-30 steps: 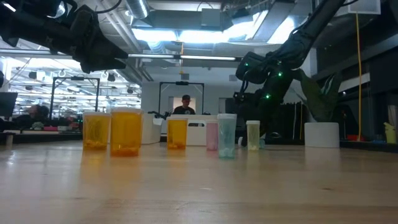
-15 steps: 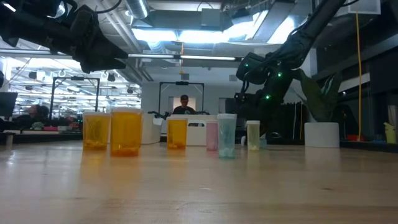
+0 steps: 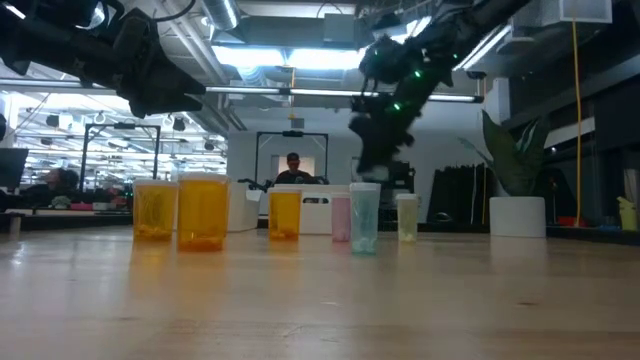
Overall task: Pick and place medicine bottles into bin by pill shape (circle, oval)
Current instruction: Put the small blue pill bottle into the right white bin
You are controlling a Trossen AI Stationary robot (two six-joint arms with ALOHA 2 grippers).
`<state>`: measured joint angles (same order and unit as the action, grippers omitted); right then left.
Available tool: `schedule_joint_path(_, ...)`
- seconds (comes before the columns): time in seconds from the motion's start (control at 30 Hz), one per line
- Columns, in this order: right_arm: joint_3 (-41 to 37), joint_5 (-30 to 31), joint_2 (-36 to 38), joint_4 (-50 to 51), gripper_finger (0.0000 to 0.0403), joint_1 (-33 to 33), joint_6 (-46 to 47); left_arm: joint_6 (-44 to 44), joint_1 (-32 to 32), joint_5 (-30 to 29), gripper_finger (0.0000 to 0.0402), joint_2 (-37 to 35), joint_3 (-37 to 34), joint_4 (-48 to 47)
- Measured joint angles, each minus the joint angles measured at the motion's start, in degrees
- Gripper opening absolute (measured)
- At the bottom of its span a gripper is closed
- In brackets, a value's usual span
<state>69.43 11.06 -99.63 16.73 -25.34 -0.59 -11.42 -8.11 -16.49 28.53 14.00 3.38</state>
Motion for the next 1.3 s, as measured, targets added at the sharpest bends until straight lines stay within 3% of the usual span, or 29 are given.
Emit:
schedule_joint_path(0.1, 1.49, -1.5, 0.06, -6.53, 0.0085, 0.0, -1.61, 0.0, -0.01, -0.02, 0.026, 0.01, 0.0, 0.0)
schedule_joint_path(0.2, 0.7, -6.84, 0.08, -17.73, 0.0085, 0.0, -2.57, 0.0, 0.0, -0.02, 0.026, 0.0, 0.0, 0.0)
schedule_joint_path(0.33, -4.19, -12.5, 0.09, -34.68, 0.0085, 0.0, 0.16, 0.0, -0.01, -0.03, 0.026, 0.0, 0.0, 0.0)
schedule_joint_path(0.5, -12.16, -12.7, -0.39, -49.11, 0.0085, 0.02, 5.55, 0.01, 0.01, -0.02, 0.026, 0.02, 0.0, 0.0)
schedule_joint_path(0.67, -17.16, -11.05, -1.58, -53.27, 0.0085, 0.05, 9.47, 0.0, -0.01, -0.04, 0.026, 0.0, 0.0, 0.04)
schedule_joint_path(0.8, -17.37, -7.8, -1.62, -53.1, 0.0085, 0.07, 10.72, 0.0, 0.0, -0.12, 0.026, 0.01, 0.0, 0.04)
schedule_joint_path(1.3, -17.35, -5.87, -3.02, -54.71, 0.0085, 0.07, 10.54, 0.0, 0.0, -0.65, 0.026, 0.02, 0.0, 0.06)
